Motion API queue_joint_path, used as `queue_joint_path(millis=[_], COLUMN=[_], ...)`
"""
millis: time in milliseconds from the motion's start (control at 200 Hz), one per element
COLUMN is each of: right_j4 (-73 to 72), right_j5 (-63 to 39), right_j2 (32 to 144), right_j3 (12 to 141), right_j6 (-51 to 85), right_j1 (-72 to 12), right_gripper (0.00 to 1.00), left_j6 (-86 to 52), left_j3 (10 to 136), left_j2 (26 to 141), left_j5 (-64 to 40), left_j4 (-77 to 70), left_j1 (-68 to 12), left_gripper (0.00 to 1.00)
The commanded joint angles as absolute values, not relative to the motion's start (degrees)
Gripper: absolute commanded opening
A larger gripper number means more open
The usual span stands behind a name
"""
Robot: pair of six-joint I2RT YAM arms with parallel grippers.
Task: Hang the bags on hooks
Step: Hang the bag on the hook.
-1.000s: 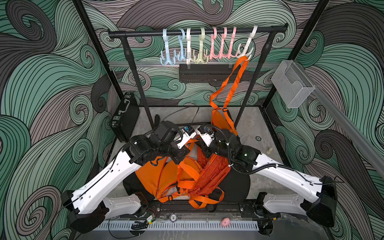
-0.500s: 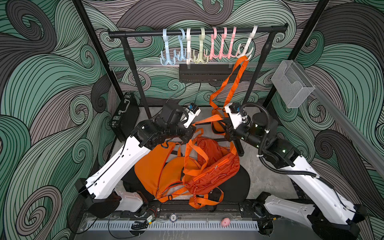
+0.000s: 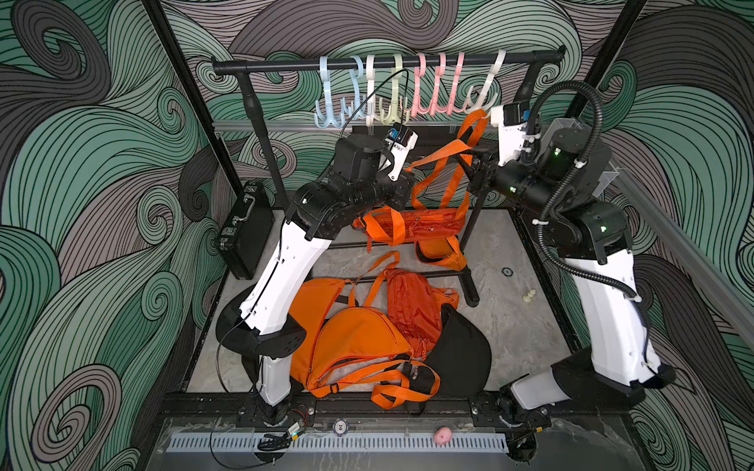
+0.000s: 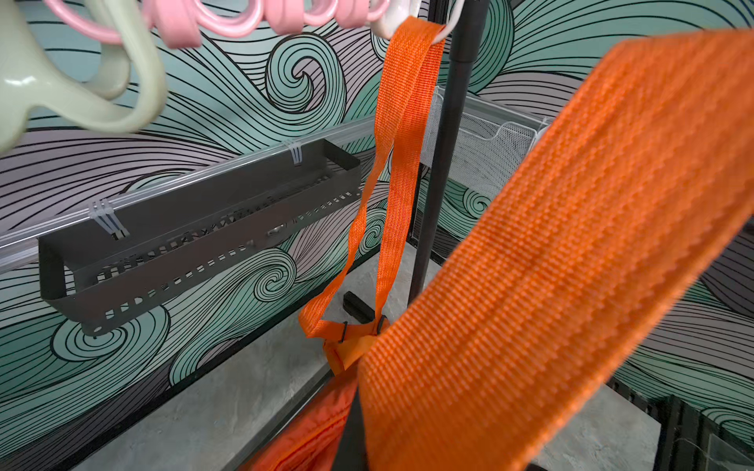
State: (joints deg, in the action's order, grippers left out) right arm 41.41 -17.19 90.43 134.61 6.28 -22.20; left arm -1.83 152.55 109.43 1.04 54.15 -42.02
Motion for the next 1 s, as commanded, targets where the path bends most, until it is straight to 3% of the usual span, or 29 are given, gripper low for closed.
queue_joint_path(millis=[0,160,360,996], right_j4=[43.0,42.4,29.6,20.9], right_j5=[-20.5,-24.5,-30.3,-31.5], right_j2=[95.8,103.6,105.4,110.8], right_j3=[147.0,160.0,158.7,162.0], right_j6=[10.9,16.7,28.3,34.1], right_j1=[-19.2,-15.9,-10.8,-8.8], right_gripper=[0.00,0.00,0.00,0.00], left_j6=[-4.8,-5.9,-6.5,-7.3], left_j3=[153.7,153.8,154.9,161.3], left_j2=[110.8,112.7,115.4,122.8], left_j5=[3.9,5.0,6.7,6.8], left_j4=[52.6,44.8,37.2,28.8], left_j1=[-39.6,-39.6,-39.6,-37.7], left_gripper=[0.00,0.00,0.00,0.00])
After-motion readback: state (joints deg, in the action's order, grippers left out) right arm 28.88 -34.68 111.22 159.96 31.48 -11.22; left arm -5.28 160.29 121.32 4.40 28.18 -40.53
